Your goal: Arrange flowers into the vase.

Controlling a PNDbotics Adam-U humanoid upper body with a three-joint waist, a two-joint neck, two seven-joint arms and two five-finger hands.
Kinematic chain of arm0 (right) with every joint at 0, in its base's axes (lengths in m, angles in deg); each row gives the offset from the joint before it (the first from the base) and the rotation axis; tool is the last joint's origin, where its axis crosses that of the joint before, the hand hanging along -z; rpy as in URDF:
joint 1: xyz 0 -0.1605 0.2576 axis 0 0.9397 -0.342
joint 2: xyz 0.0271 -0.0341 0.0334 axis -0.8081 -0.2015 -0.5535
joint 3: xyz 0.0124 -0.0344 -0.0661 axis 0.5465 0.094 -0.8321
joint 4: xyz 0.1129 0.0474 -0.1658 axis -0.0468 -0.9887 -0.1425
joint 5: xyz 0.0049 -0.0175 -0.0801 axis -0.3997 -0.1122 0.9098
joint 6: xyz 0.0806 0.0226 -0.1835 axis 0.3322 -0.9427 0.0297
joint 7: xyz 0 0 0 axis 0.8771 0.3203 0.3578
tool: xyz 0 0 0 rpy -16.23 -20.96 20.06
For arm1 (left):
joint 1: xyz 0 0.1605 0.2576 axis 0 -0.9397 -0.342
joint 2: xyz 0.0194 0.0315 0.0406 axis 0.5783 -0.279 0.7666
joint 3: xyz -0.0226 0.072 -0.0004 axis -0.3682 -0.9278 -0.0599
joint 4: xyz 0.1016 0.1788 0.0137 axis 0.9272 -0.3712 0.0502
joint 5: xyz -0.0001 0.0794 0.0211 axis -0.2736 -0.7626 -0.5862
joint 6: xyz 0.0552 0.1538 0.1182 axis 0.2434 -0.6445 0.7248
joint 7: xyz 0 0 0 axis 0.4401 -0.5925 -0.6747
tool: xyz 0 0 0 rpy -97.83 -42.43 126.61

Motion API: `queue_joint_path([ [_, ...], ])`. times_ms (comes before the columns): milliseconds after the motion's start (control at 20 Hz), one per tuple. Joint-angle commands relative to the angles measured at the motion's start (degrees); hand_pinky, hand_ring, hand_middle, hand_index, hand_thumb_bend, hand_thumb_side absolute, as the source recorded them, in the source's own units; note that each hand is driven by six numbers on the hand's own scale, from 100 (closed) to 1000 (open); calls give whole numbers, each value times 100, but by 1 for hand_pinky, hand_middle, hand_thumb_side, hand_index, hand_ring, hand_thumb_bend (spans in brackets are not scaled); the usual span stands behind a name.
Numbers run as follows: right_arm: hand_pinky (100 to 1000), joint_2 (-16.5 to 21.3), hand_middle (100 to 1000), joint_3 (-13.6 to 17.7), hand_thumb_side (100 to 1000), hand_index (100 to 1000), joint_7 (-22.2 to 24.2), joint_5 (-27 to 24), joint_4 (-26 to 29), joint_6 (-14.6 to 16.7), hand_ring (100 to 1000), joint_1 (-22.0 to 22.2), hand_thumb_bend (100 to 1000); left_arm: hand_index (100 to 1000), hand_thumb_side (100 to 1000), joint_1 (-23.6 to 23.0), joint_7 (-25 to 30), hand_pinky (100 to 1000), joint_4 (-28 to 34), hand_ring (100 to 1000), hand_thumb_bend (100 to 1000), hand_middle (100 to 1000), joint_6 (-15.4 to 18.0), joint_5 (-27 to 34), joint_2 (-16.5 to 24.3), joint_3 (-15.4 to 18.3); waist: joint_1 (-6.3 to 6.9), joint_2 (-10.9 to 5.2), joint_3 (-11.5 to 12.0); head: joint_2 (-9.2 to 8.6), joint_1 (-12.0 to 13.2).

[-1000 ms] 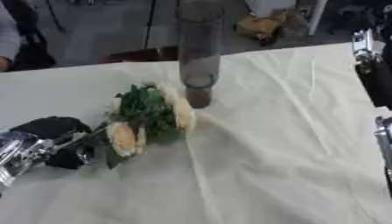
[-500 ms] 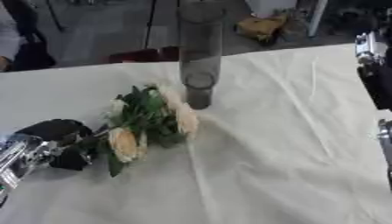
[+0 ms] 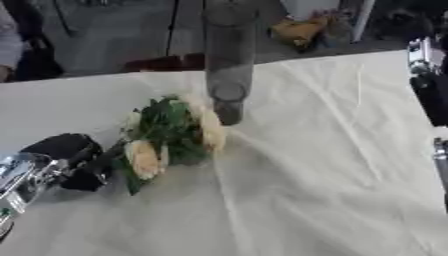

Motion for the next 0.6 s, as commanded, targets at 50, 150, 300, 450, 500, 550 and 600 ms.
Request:
queue_joint_path([
  [50, 798, 86, 786, 37, 1000, 960, -23, -58, 92, -18, 940, -80, 100, 631, 561, 122, -150, 212, -72, 383, 100, 493, -58, -11, 48, 127, -13, -92, -1, -59, 15],
  [150, 798, 85, 785, 39, 1000, 960, -26, -61, 92, -21, 940, -79, 100, 578, 512, 126, -259, 157, -147, 332, 100, 450, -79, 18, 17, 162, -15, -89, -3, -61, 16],
  [300, 798, 83, 785, 42, 1000, 960, -33, -65, 92, -27, 940, -85, 100, 519, 463, 126, -507, 100, -274, 268, 100, 396, -88, 88, -39, 228, -23, -86, -14, -74, 19],
  [450, 799, 82, 784, 41, 1000, 960, -39, -70, 92, -31, 939, -90, 100, 424, 417, 131, -762, 100, -409, 163, 100, 311, 26, 169, -82, 279, -29, -79, -29, -88, 26],
  [500, 799, 81, 784, 42, 1000, 960, -41, -72, 92, -33, 939, -91, 100, 408, 417, 131, -828, 100, -446, 147, 100, 301, 103, 192, -93, 290, -30, -76, -35, -89, 29],
  [550, 799, 82, 783, 43, 1000, 960, -44, -74, 92, -34, 939, -91, 100, 381, 399, 129, -882, 100, -476, 120, 100, 282, 200, 223, -101, 299, -31, -73, -39, -90, 31],
  [600, 798, 82, 782, 44, 1000, 960, -48, -75, 92, -36, 939, -92, 100, 375, 397, 127, -925, 100, -497, 108, 100, 276, 322, 261, -104, 305, -30, -70, -44, -91, 32],
])
